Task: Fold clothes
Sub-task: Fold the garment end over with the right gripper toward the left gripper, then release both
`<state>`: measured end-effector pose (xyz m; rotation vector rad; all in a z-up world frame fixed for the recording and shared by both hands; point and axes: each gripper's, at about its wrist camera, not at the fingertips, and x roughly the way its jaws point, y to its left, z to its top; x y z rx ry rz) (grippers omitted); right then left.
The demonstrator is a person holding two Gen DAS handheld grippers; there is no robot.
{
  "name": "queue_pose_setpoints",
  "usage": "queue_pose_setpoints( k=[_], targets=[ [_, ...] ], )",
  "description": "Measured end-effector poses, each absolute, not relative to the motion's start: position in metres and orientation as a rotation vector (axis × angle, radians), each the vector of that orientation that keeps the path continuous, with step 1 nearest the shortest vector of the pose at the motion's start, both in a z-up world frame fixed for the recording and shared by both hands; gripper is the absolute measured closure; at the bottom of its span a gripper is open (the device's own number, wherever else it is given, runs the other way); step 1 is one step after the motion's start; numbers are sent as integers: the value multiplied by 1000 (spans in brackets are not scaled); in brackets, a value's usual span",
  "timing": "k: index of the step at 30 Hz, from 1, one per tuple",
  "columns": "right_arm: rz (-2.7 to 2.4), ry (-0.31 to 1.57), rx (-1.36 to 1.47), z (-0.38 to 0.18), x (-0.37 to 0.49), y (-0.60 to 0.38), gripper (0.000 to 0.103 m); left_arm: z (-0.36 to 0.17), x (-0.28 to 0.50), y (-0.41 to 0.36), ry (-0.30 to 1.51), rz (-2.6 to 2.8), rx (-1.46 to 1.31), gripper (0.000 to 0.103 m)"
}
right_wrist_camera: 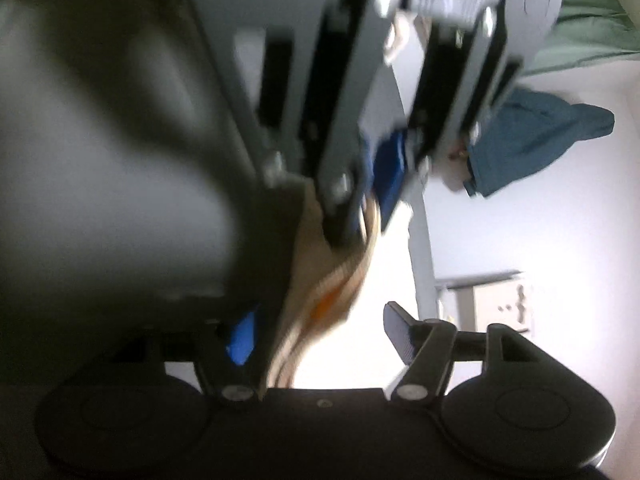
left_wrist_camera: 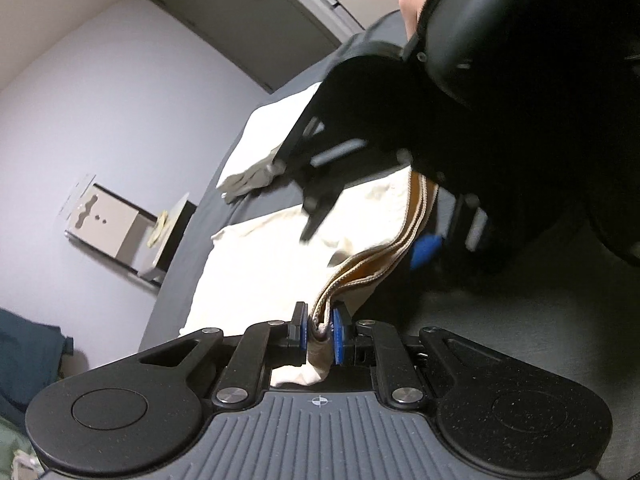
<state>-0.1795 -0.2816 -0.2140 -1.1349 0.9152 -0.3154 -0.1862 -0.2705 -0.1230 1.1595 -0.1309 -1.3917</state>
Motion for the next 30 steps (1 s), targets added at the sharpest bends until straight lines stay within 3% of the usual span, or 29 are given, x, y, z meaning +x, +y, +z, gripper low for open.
queue_pose_setpoints(
  k=[2,7,11,13,24,30],
  targets=[
    [-336,951,-1166,-214,-178,-289,53,-123,-182,-270,-123,-1387,1148,91],
    [-319,1024,-1212,-211,-181,-301,58,-123,-185,-266,-111,-1394,1133,91],
    [-281,1035,-1238,-206,-186,-308,87,-124,-193,-258,-104,-1403,1137,91],
    [-266,1047,-1223,-205,-184,-315,94,-124,-196,-254,-91,-1403,1131,91],
    [-136,1010,-1136,-163,-190,-310,96,-99,-223,-208,-96,-1463,1120,91],
    [-13,1044,-1048,-128,-237,-252,96,-81,-258,-176,-45,-1543,1115,91]
  ],
)
